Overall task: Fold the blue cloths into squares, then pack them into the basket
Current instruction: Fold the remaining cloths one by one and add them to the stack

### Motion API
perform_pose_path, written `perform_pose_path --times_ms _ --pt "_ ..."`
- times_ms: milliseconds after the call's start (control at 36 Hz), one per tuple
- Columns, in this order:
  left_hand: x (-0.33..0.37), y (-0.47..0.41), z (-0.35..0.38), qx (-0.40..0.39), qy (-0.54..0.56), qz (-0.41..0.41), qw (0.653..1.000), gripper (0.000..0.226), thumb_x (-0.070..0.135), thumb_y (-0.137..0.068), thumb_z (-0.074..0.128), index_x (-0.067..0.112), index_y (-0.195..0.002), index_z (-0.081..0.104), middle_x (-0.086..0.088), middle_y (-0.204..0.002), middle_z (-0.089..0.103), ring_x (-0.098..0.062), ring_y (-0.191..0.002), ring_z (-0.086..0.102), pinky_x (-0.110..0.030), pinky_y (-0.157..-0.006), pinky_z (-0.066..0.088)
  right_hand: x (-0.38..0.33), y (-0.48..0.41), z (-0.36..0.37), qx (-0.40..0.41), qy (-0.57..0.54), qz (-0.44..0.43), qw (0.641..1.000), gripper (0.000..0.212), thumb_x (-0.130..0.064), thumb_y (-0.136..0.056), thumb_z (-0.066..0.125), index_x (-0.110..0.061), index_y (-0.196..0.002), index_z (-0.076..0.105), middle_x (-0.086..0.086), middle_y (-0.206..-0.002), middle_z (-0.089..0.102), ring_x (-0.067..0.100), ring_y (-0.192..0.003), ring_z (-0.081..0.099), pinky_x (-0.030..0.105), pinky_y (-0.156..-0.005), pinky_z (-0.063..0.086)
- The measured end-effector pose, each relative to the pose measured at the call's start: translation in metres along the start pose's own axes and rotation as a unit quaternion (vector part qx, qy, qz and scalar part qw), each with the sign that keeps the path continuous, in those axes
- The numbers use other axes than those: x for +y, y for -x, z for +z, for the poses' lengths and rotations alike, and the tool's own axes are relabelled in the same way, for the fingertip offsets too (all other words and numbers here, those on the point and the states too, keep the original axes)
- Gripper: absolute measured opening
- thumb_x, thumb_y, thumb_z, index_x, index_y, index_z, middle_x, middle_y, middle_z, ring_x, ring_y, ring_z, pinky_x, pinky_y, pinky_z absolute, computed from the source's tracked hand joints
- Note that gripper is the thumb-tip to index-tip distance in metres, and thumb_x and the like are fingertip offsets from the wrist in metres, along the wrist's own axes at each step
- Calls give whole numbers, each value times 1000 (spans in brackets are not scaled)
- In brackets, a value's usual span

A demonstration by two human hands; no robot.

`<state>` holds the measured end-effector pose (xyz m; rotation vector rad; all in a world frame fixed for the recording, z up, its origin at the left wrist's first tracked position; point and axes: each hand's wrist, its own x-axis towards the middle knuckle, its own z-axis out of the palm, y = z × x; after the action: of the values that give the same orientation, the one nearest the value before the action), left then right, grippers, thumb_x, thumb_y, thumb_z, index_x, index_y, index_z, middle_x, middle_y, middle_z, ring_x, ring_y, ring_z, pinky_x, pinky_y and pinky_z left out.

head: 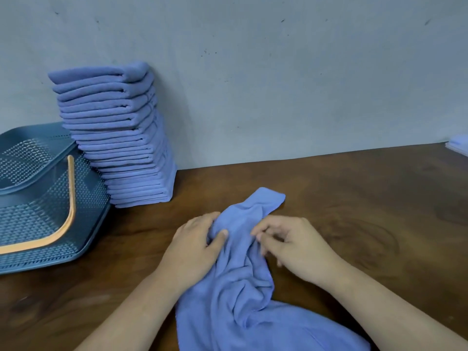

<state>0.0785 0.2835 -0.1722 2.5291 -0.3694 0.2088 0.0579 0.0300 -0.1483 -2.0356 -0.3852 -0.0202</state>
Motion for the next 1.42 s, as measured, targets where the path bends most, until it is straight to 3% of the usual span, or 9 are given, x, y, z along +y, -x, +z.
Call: perform_pose_path --times_ms 139,278,389,694,833,917,1028,1194,1417 --pt "16 8 -4 -55 37 142 988 31 25 -98 65 37 -127 65 29 -134 60 -1 -129 54 -35 -112 42 15 -11 -11 94 263 121 953 44 -77 -89 53 -45 -116 65 -25 -107 61 5 -105 53 36 -88 52" --pt "41 21 -1 -106 64 258 958 34 9 -95 66 29 -122 72 21 -135 64 -5 -135 54 -38 -113 41 20 -15 -9 54 295 114 947 64 -78 -91 51 -42 -144 54 -21 -145 48 10 -139 33 38 -108 32" --pt "43 24 -6 -133 200 177 954 17 11 -105 63 19 -110 78 11 -125 74 -14 -126 64 -39 -107 48 23 -15 -12 8 259 108 960 79 -74 -92 57 -45 -160 31 -23 -164 30 10 -157 14 42 -126 14" --pt "42 21 6 -158 279 37 946 32 16 -91 81 35 -114 68 4 -94 72 -11 -77 54 -28 -74 49 18 -17 -20 52 -33 -5 998 33 -2 -91 76 -28 -110 77 -14 -110 76 6 -106 71 30 -92 57" --pt "32 6 -2 112 411 -66 902 20 2 -91 80 19 -93 68 2 -81 64 -14 -72 54 -20 -68 45 24 -24 -42 223 -166 27 960 21 -6 -90 81 -19 -105 75 -7 -103 79 15 -98 75 37 -88 61" --pt "17 3 -9 239 257 -88 932 20 9 -96 72 27 -93 64 8 -90 66 -9 -77 61 -17 -70 46 40 -27 -51 240 1 73 968 32 -29 -87 86 -33 -115 71 -18 -105 69 1 -92 67 25 -85 54" --pt "6 3 0 153 91 -84 980 32 12 -94 71 34 -113 58 15 -115 52 -8 -109 51 -16 -87 41 51 -26 -45 149 116 97 977 71 -32 -86 86 -39 -148 50 -8 -135 43 6 -103 61 24 -88 49" --pt "6 6 -5 134 -52 -54 988 41 33 -92 74 39 -127 54 22 -122 52 -6 -108 45 -34 -93 45 50 -20 -45 105 264 14 959 39 -17 -93 68 -36 -127 67 -18 -130 59 16 -112 53 37 -96 50" --pt "-25 -28 -19 105 79 -153 980 19 17 -99 63 35 -104 67 18 -94 70 -1 -85 64 -19 -68 48 60 -30 -38 45 324 72 942 41 -35 -109 44 -46 -147 54 -27 -159 42 3 -150 31 36 -122 22"
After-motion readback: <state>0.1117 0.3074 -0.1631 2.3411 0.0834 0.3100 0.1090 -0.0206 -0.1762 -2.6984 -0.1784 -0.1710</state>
